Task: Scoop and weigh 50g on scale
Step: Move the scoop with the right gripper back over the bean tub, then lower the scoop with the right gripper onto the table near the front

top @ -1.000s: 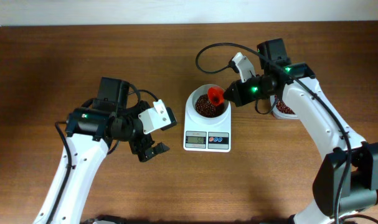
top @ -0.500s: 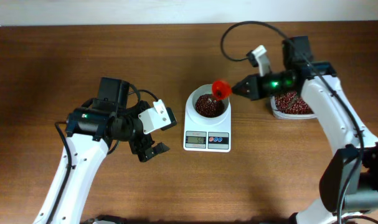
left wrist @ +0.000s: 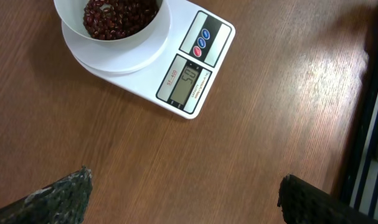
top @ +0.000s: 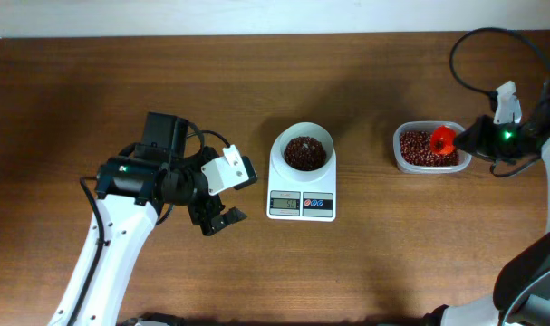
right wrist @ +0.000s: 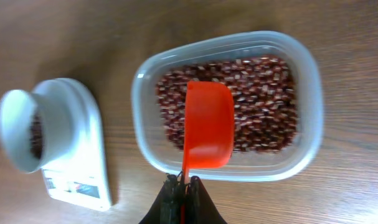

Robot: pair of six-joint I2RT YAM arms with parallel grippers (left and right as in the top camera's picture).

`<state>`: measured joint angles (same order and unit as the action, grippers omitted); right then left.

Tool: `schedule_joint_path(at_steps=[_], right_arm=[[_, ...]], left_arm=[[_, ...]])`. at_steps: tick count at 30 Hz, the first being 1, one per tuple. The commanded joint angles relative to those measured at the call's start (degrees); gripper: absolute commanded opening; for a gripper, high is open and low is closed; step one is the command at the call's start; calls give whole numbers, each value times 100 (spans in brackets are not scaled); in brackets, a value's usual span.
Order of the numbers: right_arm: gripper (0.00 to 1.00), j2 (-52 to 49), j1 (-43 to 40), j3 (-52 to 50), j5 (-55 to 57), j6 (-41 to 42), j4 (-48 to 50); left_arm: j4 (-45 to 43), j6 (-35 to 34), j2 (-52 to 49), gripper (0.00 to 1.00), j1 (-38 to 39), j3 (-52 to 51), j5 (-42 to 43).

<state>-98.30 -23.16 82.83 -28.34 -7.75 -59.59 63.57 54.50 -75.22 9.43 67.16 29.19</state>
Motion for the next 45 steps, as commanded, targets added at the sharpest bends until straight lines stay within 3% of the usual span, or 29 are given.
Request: schedule_joint_path(at_steps=[1, 7, 12, 14, 16, 18, 21, 23, 25, 30, 34, 41, 45], right_arm=[[4, 162, 509, 76, 1165, -9, 160], [4, 164, 1897, 76, 3971, 531, 199], [4, 177, 2608, 142, 5281, 811, 236], [4, 339, 2614, 505, 4813, 1123, 103], [4, 977, 2614, 1224, 3851, 1126, -125], [4, 1746, 2614, 1322, 3158, 1134, -275], [4, 2404, 2614, 1318, 2570, 2321, -1451], [4, 2396, 2627, 1110, 2492, 2675, -2151], [4, 2398, 2632, 363, 2081, 2820, -2006], [4, 2409, 2632, -2065, 780, 2767, 188], [4, 2800, 2629, -2951, 584, 2573, 485], [4, 5353, 2599, -4164, 328, 2433, 498], [4, 5788, 2599, -5016, 341, 2822, 730]], left_arm=[[-7, 90, 11, 99, 22, -15, 103], [-7, 90, 11, 99, 20, -15, 103], [-9, 90, 11, 99, 22, -15, 103], [-7, 90, 11, 99, 22, -15, 103], [-9, 90, 11, 99, 20, -15, 103], [-9, 90, 11, 99, 22, -15, 103], [-7, 90, 11, 99, 22, -15, 103], [-7, 90, 11, 99, 20, -15, 103], [-7, 90, 11, 99, 20, -15, 103], [-9, 90, 11, 99, 20, -15, 103], [-7, 90, 11, 99, 22, -15, 103], [-7, 90, 11, 99, 22, -15, 103], [-7, 90, 11, 99, 20, -15, 103]])
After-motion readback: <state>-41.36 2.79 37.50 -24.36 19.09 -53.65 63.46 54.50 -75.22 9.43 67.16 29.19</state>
